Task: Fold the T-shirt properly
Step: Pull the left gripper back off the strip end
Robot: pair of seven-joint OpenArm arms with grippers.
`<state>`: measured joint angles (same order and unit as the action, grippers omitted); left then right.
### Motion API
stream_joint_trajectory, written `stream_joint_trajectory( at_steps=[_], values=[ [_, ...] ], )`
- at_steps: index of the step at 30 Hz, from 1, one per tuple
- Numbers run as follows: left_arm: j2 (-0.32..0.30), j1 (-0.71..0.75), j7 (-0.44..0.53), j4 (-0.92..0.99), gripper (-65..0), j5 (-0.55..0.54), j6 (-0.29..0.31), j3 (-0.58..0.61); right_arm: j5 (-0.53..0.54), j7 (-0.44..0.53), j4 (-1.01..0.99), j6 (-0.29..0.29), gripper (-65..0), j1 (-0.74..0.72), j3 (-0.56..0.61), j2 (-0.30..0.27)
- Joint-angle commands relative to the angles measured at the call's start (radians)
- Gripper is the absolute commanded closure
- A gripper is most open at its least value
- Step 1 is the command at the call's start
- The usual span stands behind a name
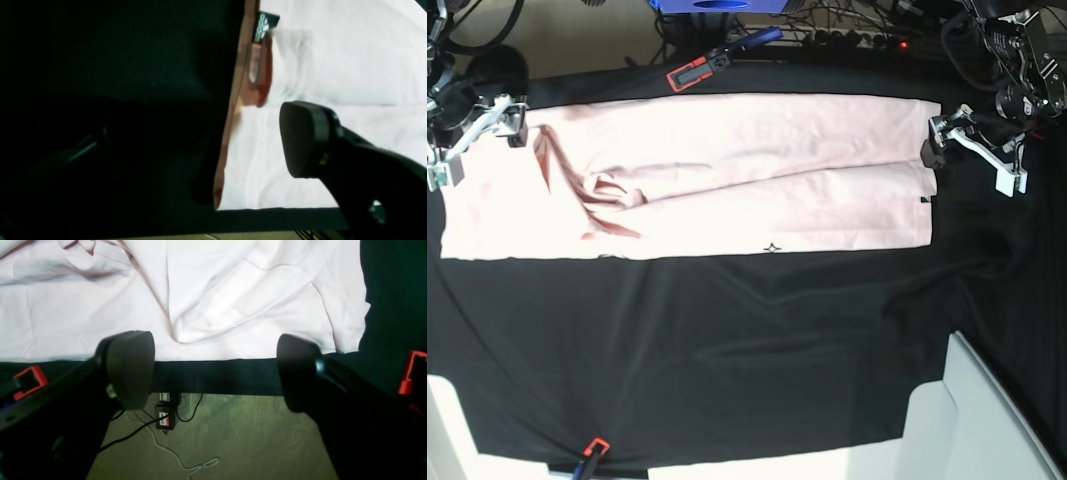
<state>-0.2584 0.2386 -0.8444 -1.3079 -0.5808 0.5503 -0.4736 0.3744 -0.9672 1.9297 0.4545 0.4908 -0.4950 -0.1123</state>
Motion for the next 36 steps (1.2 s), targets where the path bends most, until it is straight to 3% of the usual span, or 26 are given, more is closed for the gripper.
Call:
stream_joint_trajectory(
  at_steps=[1, 12, 16, 20, 36],
  values=[
    [-0.02, -0.003, 0.012, -0.014, -62.8, -0.012, 0.001, -0.007, 0.008, 0.017, 0.015, 0.002, -55.0, 0.003, -0.004, -0.008],
    [-0.023, 0.008, 0.009, -0.132, -62.8, -0.009, 0.001, -0.012, 0.008, 0.017, 0.014, 0.002, -55.0, 0.006, -0.004, -0.008],
    [-0.025, 0.028, 0.006, -0.255, -62.8, -0.008, 0.001, -0.119, 0.008, 0.017, 0.012, 0.002, -55.0, 0.006, -0.004, -0.008],
    [-0.025, 0.02, -0.086, -0.342, -63.0, -0.006, 0.001, -0.211, 0.008, 0.017, -0.009, 0.002, -55.0, -0.001, -0.006, -0.008],
    [-0.042, 0.031, -0.103, -0.341, -63.3, -0.006, 0.001, -0.224, 0.008, 0.017, -0.04, 0.0, -54.3, -0.01, -0.006, -0.007]
  ],
)
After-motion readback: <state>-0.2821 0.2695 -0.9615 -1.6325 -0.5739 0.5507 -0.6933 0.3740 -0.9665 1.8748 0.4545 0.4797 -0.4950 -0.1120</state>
